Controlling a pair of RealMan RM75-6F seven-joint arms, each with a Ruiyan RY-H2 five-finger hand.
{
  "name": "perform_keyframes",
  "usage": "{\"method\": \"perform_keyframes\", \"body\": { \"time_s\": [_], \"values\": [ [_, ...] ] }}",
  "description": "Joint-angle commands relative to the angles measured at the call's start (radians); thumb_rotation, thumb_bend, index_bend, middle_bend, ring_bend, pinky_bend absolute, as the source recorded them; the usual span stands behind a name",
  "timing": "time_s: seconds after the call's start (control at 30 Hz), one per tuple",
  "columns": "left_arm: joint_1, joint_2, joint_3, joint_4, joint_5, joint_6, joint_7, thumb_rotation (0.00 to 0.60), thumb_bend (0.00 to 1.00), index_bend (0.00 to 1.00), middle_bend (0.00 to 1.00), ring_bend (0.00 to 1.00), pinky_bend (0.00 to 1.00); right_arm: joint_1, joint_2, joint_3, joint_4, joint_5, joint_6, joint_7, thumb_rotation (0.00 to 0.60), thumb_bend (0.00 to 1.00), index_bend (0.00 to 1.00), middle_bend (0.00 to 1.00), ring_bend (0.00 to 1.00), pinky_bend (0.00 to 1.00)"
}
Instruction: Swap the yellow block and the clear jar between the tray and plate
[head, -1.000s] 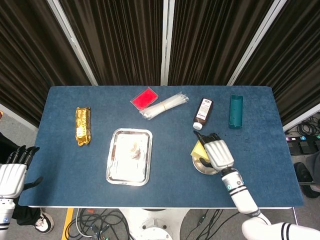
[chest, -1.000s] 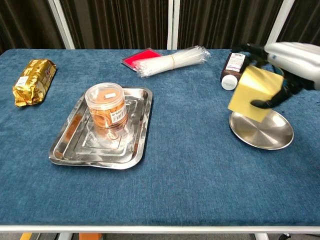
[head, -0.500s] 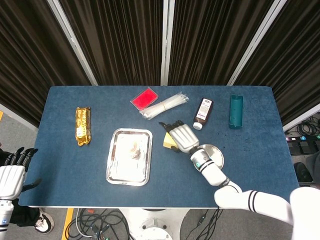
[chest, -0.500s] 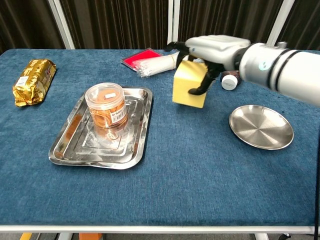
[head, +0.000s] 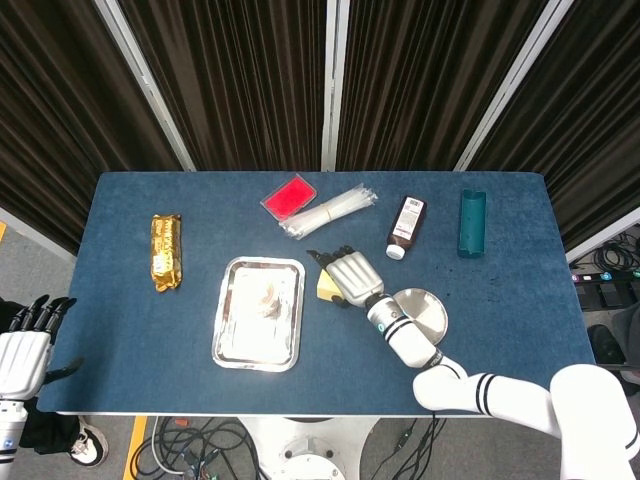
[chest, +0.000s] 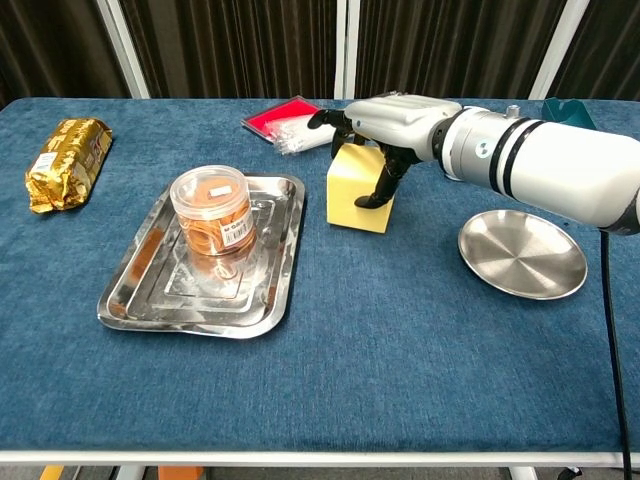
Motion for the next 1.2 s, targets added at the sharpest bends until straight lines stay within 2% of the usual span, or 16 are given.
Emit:
{"method": "perform_keyframes", "body": {
  "time_s": [0.03,0.13,0.23,0.4,0.5,0.67,0.87,1.07,1.2],
  "values": [
    [-0.001,-0.001,-0.002,0.0,0.0,-0.001,0.001,0.6,0.1,0.15,0.13,0.07,0.18,0.007,0.001,-0.005,0.003,0.003,-0.005,0.004,0.6,0.17,0.0,0.2,0.28,0.14],
    [-0.003,-0.001,-0.003,-0.002,-0.001,-0.001,0.003,0.6,0.1,0.15,0.13,0.07,0.18,0.017,0.0,-0.009,0.01,0.007,-0.014,0.011,0.6,0.09,0.0,0.1,0.09,0.04],
    [-0.002,0.002,-0.003,-0.002,0.001,0.001,0.0,0.6,0.1,0.15,0.13,0.07,0.18,0.023,0.005,-0.013,0.01,0.007,-0.016,0.018,0.6,0.0,0.0,0.01,0.0,0.0],
    [-0.005,0.007,-0.005,-0.018,0.006,0.003,-0.028,0.6,0.1,0.15,0.13,0.07,0.18,0.017,0.029,-0.02,-0.019,0.002,0.003,0.031,0.6,0.0,0.0,0.0,0.0,0.0],
    [-0.018,0.019,-0.009,-0.043,0.025,0.003,-0.047,0.6,0.1,0.15,0.13,0.07,0.18,-0.007,0.072,-0.02,-0.082,-0.013,0.048,0.043,0.6,0.0,0.0,0.0,0.0,0.0],
    [-0.08,0.047,-0.031,-0.11,0.068,-0.032,-0.018,0.6,0.1,0.15,0.13,0.07,0.18,-0.092,0.231,-0.023,-0.236,-0.057,0.165,0.066,0.6,0.0,0.0,0.0,0.0,0.0],
    [-0.172,0.03,-0.062,-0.186,0.089,-0.116,0.006,0.6,0.1,0.15,0.13,0.07,0.18,-0.251,0.414,-0.098,-0.38,-0.138,0.329,0.098,0.6,0.0,0.0,0.0,0.0,0.0],
    [-0.282,-0.038,-0.088,-0.226,0.088,-0.24,0.011,0.6,0.1,0.14,0.13,0.07,0.18,-0.422,0.535,-0.17,-0.439,-0.213,0.506,0.176,0.6,0.0,0.0,0.0,0.0,0.0],
    [-0.344,-0.094,-0.104,-0.221,0.085,-0.298,0.024,0.6,0.1,0.14,0.13,0.07,0.18,-0.51,0.587,-0.2,-0.45,-0.249,0.592,0.23,0.6,0.0,0.0,0.0,0.0,0.0]
  ]
}}
